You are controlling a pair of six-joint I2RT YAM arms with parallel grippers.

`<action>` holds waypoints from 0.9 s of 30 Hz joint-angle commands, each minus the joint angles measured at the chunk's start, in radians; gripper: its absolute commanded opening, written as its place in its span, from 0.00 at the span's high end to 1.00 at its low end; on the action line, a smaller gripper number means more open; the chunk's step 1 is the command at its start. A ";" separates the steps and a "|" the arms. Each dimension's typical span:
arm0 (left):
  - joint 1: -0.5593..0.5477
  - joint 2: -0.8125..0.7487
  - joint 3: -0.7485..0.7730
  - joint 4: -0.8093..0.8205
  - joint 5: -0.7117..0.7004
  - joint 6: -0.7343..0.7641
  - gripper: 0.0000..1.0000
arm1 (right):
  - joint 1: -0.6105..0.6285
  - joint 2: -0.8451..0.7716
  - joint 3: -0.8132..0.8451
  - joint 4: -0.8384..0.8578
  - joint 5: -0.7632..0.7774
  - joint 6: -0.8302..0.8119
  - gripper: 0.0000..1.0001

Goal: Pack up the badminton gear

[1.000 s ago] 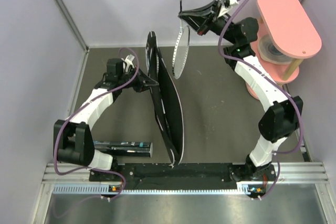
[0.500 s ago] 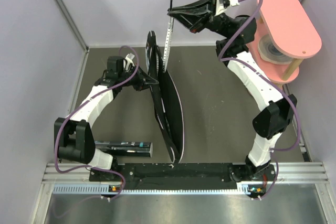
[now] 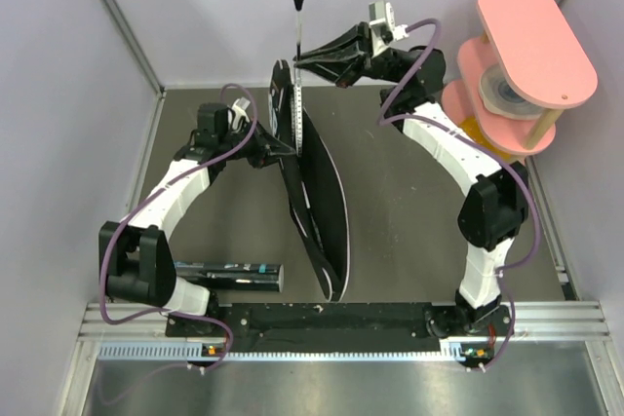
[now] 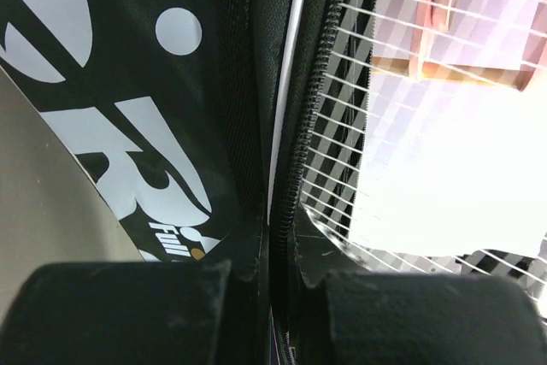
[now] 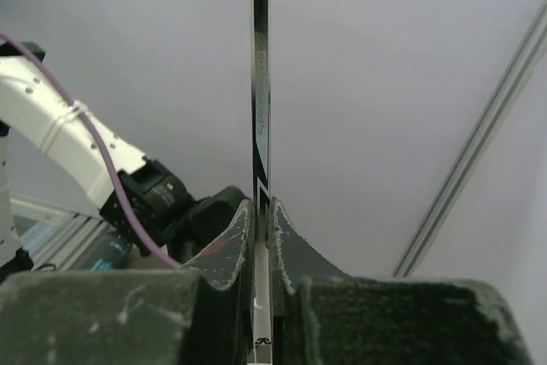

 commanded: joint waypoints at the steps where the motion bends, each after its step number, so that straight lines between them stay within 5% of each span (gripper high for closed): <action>1: 0.002 -0.056 0.039 0.114 0.065 -0.035 1.00 | 0.009 -0.009 -0.069 0.188 -0.087 -0.018 1.00; 10: 0.016 -0.091 0.022 0.111 0.079 -0.011 1.00 | 0.011 -0.076 -0.359 0.201 -0.129 -0.324 1.00; 20: 0.028 -0.109 0.017 0.131 0.097 -0.028 1.00 | 0.012 -0.129 -0.648 0.339 0.030 -0.589 1.00; 27: 0.028 -0.108 0.017 0.154 0.133 -0.062 1.00 | 0.021 -0.090 -0.538 0.186 0.061 -0.744 1.00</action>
